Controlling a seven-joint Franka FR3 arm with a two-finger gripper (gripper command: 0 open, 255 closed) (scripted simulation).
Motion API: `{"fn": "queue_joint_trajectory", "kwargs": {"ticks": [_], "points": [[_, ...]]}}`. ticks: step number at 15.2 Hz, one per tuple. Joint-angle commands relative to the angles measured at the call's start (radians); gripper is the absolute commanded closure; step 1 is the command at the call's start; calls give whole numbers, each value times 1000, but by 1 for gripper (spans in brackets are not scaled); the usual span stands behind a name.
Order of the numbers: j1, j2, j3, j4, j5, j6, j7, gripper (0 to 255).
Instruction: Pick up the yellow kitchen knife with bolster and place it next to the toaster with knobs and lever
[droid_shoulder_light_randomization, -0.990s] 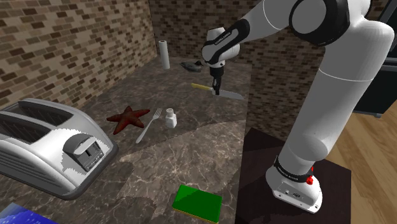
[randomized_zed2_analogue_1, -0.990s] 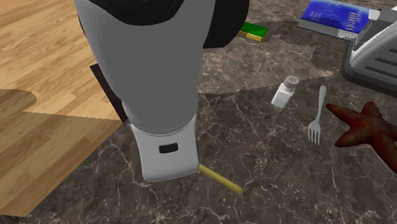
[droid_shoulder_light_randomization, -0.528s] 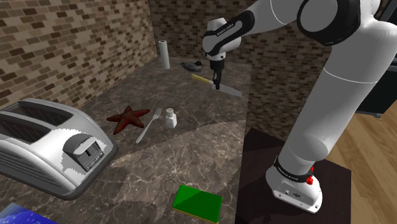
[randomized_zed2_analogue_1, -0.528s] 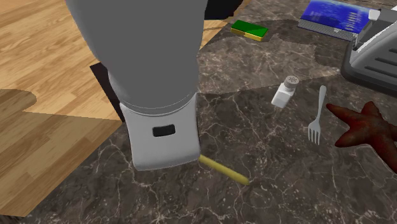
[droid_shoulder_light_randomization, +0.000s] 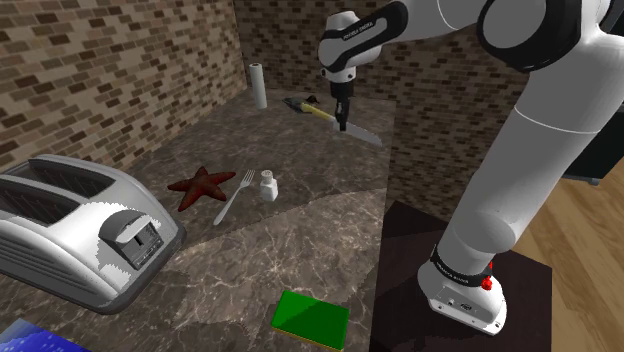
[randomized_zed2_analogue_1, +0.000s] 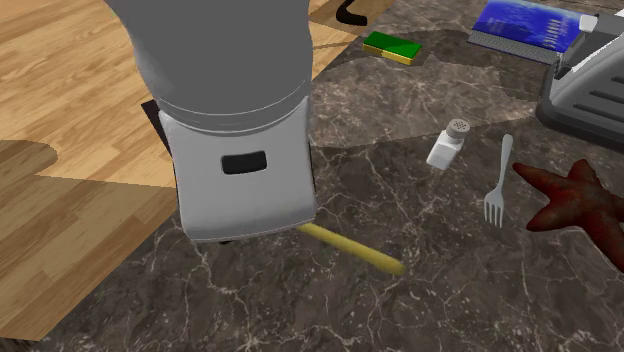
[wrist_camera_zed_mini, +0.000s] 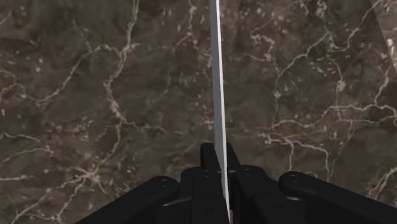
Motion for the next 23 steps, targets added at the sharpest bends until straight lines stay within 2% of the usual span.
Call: {"fn": "queue_joint_trajectory", "kwargs": {"ticks": [1,23], "points": [[0,-4,1,25,-1,-30,0,255],[4,-30,7,295,-4,-324,-6,255]]}}
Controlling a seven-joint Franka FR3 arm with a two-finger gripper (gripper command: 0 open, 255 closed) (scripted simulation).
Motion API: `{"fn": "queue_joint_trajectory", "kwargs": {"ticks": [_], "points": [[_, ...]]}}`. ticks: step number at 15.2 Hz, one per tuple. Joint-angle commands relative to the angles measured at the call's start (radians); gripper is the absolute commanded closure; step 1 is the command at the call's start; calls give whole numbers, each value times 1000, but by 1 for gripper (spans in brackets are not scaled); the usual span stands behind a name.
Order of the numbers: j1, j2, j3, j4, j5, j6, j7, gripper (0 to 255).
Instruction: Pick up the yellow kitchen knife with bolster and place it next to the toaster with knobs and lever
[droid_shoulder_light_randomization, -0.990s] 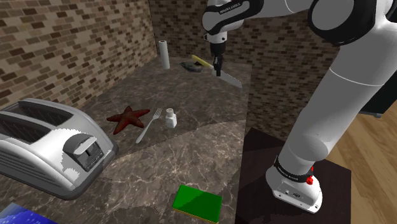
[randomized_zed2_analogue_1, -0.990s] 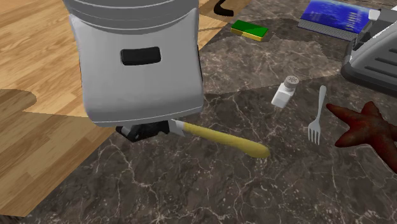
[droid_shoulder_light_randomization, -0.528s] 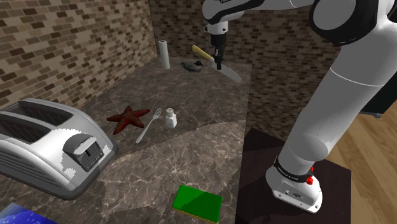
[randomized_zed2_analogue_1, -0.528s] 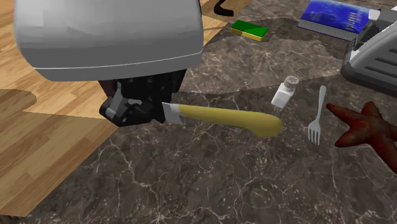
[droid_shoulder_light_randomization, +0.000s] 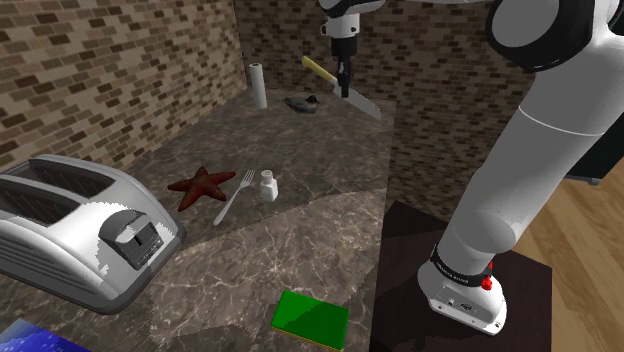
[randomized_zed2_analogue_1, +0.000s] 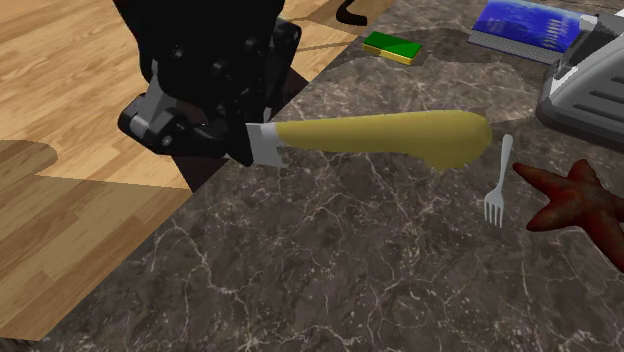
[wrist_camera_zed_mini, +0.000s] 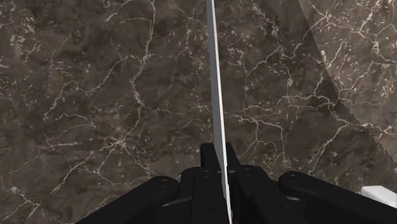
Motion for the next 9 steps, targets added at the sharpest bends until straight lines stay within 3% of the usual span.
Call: {"fn": "queue_joint_trajectory", "kwargs": {"ticks": [1,9], "points": [[0,2,0,27,1,-26,-1,255],[0,23,-1,159,6,-137,-10,255]]}}
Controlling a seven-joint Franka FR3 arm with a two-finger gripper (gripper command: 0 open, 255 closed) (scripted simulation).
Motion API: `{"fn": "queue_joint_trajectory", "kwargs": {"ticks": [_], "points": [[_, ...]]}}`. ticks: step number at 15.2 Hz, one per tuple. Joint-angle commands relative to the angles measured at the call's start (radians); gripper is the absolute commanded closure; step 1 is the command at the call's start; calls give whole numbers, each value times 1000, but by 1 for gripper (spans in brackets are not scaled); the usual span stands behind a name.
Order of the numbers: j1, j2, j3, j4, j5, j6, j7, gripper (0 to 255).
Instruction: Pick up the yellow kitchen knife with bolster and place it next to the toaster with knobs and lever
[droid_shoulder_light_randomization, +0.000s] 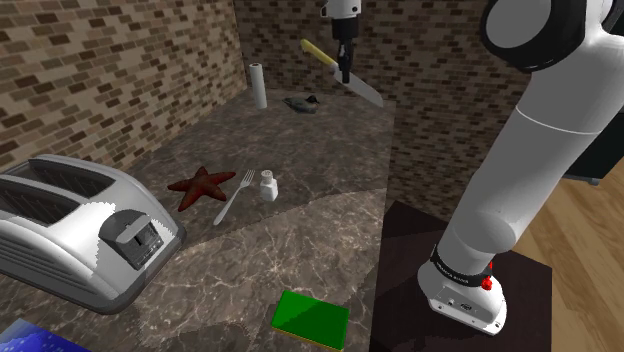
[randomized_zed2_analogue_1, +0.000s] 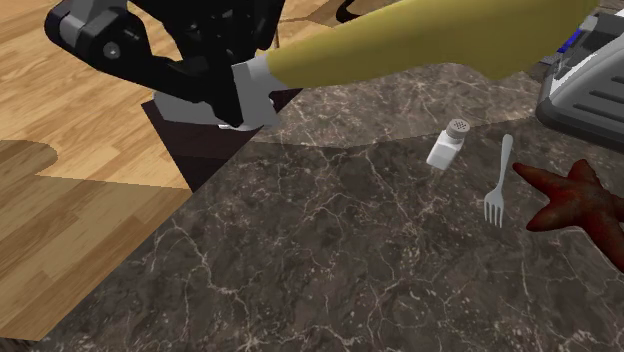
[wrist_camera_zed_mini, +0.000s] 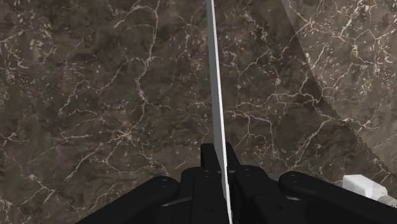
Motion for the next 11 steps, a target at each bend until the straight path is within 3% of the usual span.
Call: {"fn": "queue_joint_trajectory", "kwargs": {"ticks": [1,6,11], "points": [[-1,6,-1,36,1,-30,-4,255],[-2,28,-3,124,7,-97,-11,255],[57,-51,67,36,4,-91,121,255]]}}
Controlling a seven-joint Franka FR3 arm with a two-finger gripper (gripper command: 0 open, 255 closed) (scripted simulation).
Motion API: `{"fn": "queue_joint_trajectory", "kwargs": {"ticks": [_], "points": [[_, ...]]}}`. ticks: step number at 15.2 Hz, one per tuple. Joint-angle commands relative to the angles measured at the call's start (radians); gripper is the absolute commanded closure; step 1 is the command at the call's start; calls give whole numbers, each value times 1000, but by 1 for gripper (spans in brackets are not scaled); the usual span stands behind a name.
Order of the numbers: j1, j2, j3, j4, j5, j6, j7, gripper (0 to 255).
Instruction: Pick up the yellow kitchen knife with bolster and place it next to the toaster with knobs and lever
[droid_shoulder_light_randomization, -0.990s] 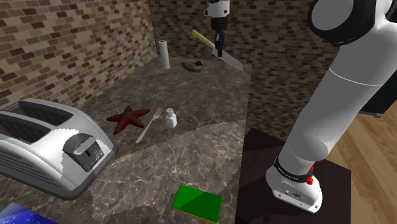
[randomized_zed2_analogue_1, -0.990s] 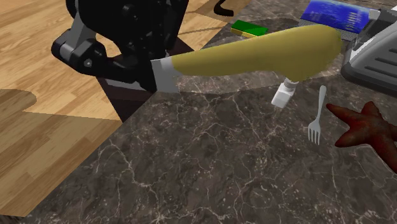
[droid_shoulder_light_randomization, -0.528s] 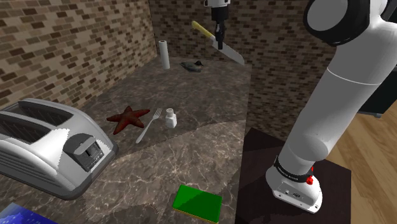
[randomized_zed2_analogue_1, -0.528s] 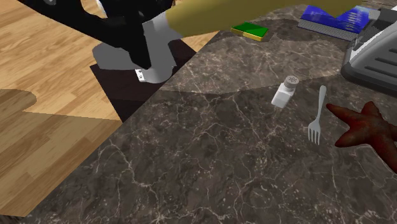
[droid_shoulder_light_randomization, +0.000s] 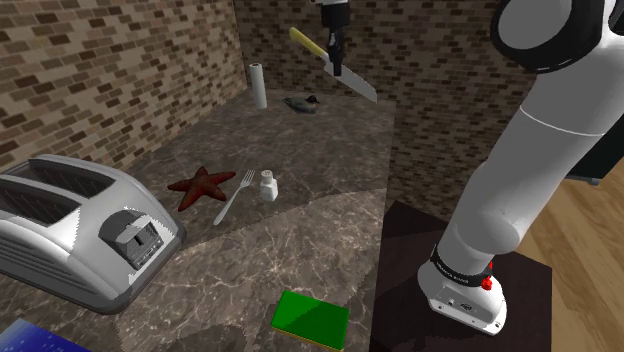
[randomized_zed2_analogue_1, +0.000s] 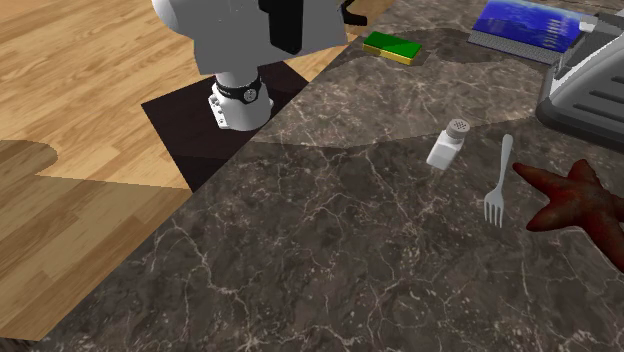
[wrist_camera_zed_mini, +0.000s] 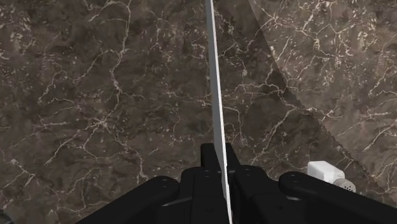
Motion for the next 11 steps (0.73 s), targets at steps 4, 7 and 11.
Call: {"fn": "queue_joint_trajectory", "kwargs": {"ticks": [4,7,11], "points": [[53,-64,70,-72,7,4,128,255],[84,-84,115,-94,19,5,204,255],[125,-95,173,-106,38,5,304,255]]}}
